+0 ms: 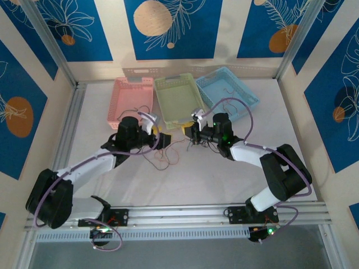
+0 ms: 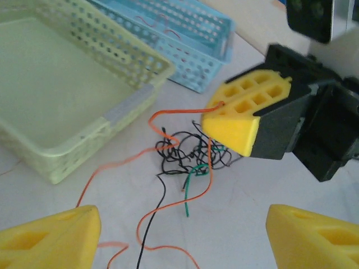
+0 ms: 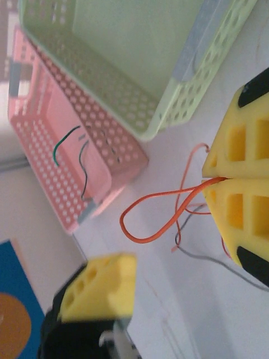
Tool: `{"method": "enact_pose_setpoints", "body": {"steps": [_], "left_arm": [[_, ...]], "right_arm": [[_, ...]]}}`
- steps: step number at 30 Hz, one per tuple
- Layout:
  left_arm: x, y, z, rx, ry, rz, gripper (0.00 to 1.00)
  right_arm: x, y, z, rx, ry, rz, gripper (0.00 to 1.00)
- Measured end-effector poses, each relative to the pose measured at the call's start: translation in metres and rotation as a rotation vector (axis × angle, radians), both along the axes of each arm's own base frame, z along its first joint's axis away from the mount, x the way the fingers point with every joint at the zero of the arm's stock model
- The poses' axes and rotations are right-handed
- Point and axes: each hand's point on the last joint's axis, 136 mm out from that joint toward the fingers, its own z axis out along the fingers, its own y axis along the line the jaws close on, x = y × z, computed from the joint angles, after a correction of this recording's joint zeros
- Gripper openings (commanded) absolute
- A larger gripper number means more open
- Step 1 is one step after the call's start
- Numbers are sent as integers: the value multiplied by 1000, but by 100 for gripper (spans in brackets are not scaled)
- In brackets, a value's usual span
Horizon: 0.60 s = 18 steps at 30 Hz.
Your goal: Untangle the cables
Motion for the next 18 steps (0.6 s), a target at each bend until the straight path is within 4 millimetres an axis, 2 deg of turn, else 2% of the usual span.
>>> {"method": "enact_pose_setpoints", "body": {"steps": [7,12,15,17,18], "left_arm": [[-2,-39,-38,74,14,-120,84],[-7,-69,-51,141,-13,-181,81],[-6,-76,-50,171,-44,-178,72],[-4,-76,-49,186,-63,-169,60],[-3,-76,-49,196,-69,-162,50]], "right_arm": [[-17,11,-3,38,46,114,0],[-21,13,1,60,51,143,0],[-23,16,2,71,55,161,0],[-23,16,2,74,60,165,0],[-23,16,3,77,60,166,0]]}}
